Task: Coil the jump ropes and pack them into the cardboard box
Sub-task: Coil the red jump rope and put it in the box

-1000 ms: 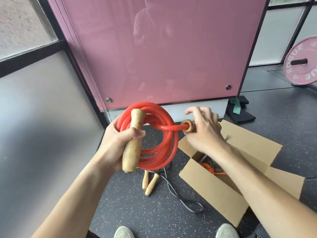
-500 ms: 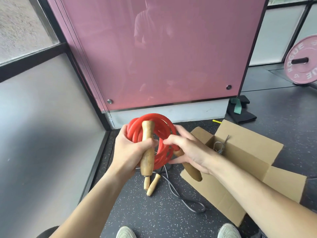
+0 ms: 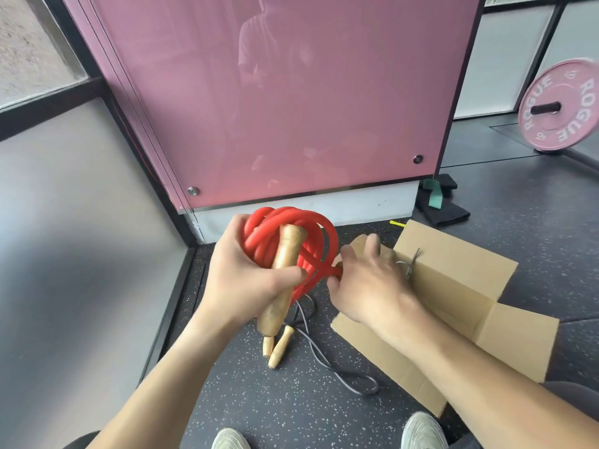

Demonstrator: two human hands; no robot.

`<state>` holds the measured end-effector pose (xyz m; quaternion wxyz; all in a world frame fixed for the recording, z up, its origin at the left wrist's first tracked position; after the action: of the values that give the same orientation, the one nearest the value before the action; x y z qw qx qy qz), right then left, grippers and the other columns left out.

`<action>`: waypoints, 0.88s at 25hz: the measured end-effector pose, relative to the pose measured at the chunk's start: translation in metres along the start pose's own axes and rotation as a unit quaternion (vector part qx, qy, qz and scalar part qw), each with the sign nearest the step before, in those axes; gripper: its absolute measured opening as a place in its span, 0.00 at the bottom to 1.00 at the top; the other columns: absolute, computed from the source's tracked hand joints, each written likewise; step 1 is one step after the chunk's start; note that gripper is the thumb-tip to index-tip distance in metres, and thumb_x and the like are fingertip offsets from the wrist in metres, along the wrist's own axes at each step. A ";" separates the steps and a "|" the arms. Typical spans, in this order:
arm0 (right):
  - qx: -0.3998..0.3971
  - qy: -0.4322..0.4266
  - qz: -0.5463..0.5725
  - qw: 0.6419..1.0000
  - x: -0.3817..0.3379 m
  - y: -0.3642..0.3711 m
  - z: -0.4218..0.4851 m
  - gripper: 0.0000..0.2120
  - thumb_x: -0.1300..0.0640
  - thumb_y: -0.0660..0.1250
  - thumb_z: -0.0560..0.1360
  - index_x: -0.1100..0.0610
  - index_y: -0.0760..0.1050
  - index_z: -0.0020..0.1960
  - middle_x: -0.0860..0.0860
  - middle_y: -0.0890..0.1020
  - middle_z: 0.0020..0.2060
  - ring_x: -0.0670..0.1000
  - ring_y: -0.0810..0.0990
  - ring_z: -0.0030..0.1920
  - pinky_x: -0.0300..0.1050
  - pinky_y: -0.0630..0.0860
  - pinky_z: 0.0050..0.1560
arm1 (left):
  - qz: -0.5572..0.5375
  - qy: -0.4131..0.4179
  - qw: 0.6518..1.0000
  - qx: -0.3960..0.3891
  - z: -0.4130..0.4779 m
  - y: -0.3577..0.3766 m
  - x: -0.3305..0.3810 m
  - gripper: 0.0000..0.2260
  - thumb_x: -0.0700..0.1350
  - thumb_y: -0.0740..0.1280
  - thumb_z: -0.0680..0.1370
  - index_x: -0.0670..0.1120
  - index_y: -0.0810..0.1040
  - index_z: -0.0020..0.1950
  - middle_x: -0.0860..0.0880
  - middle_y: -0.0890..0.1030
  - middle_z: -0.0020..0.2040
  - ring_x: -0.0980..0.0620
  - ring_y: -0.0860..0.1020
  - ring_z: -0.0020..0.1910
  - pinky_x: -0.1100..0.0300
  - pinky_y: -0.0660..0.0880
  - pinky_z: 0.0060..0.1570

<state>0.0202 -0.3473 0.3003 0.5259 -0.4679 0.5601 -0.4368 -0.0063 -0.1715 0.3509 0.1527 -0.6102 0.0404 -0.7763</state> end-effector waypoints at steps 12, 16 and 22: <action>0.194 -0.175 0.483 0.836 0.003 -0.011 0.031 0.07 0.59 0.64 0.78 0.59 0.80 0.51 0.50 0.85 0.42 0.42 0.83 0.43 0.44 0.79 0.45 | -0.222 -0.106 0.963 -0.107 0.014 -0.022 0.003 0.22 0.46 0.71 0.53 0.45 0.75 0.46 0.47 0.73 0.33 0.52 0.72 0.29 0.63 0.71 0.28; 0.087 -0.115 0.722 0.677 -0.009 -0.017 0.013 0.04 0.63 0.62 0.83 0.60 0.76 0.53 0.65 0.85 0.43 0.67 0.86 0.41 0.57 0.84 0.39 | -0.247 -0.127 0.948 -0.154 0.013 -0.026 0.003 0.20 0.46 0.71 0.54 0.44 0.73 0.44 0.47 0.71 0.32 0.51 0.69 0.29 0.63 0.69 0.28; 0.072 -0.060 0.778 0.621 -0.009 -0.039 -0.002 0.07 0.58 0.61 0.84 0.62 0.74 0.54 0.63 0.80 0.34 0.61 0.81 0.29 0.51 0.81 0.31 | -0.246 -0.084 0.948 -0.181 0.007 -0.017 0.013 0.08 0.41 0.70 0.56 0.53 0.81 0.31 0.51 0.75 0.28 0.55 0.73 0.26 0.64 0.72 0.28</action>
<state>0.0209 -0.3457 0.3403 0.7338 0.1566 0.6490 0.1256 -0.0052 -0.1578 0.3692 -0.1537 -0.6812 0.0160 -0.7156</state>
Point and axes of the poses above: each hand's wrist, its own z-axis towards the middle knuckle, its own y-axis out of the palm, x = y × z, the point moved 2 cm from there along z, towards the middle knuckle
